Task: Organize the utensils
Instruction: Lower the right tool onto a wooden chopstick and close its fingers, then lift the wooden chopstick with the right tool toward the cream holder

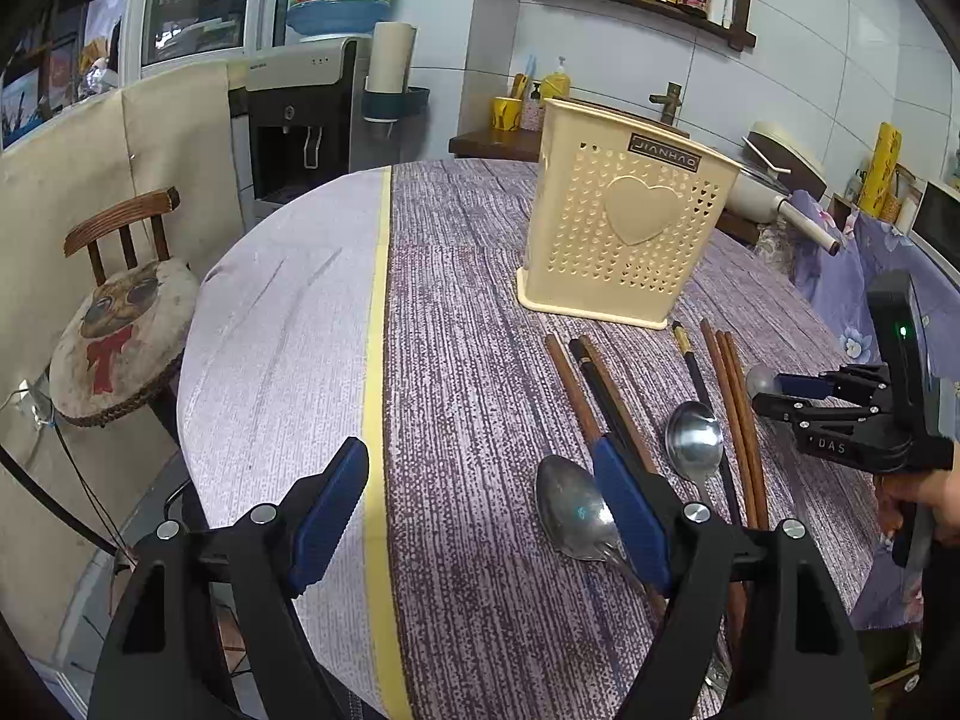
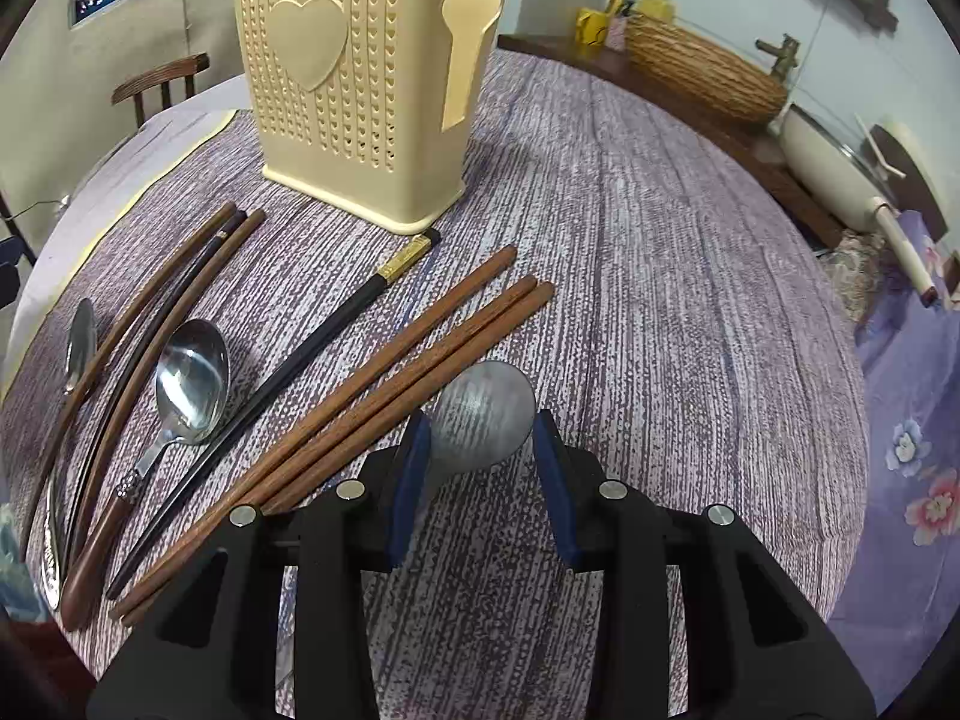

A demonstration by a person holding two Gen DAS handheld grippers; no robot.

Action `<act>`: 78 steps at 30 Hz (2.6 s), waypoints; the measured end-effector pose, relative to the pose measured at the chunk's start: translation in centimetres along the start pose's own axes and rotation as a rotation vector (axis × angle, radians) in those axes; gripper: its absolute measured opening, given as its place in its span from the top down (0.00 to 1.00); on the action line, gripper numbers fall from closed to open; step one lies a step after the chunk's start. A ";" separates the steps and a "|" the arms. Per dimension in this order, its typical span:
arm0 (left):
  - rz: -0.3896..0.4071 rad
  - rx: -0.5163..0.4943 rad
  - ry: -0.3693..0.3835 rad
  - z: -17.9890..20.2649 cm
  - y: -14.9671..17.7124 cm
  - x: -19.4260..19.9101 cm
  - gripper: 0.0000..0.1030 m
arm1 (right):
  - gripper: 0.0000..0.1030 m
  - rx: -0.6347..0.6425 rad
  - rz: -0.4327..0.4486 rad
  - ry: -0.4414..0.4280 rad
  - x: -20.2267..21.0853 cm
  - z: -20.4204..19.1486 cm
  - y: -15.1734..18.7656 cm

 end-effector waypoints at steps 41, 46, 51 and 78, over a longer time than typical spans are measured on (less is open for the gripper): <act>-0.323 -0.183 -0.071 7.2 -3.4 -10.1 0.81 | 0.60 -0.341 0.038 0.071 -0.4 0.2 -0.2; -0.330 -0.154 -0.075 6.9 -3.7 -10.5 0.89 | 0.64 -0.351 0.041 0.077 -0.6 0.5 -0.6; -0.331 -0.132 -0.072 6.9 -3.8 -10.7 0.90 | 0.64 -0.355 0.052 0.081 -0.5 0.7 -0.5; -0.053 -0.012 0.075 4.9 -9.0 -1.7 0.92 | 0.64 -0.308 0.358 -0.044 8.5 0.5 -1.5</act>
Point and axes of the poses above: each gripper's, at about its wrist camera, not at the fingertips, and x roughly against the way its jaws point, z to its right, y to its underside, the point moved 4 cm from there along -x, roughly the way its jaws point, and after that the axes turned 9 degrees about -y, right-handed, at the moved point
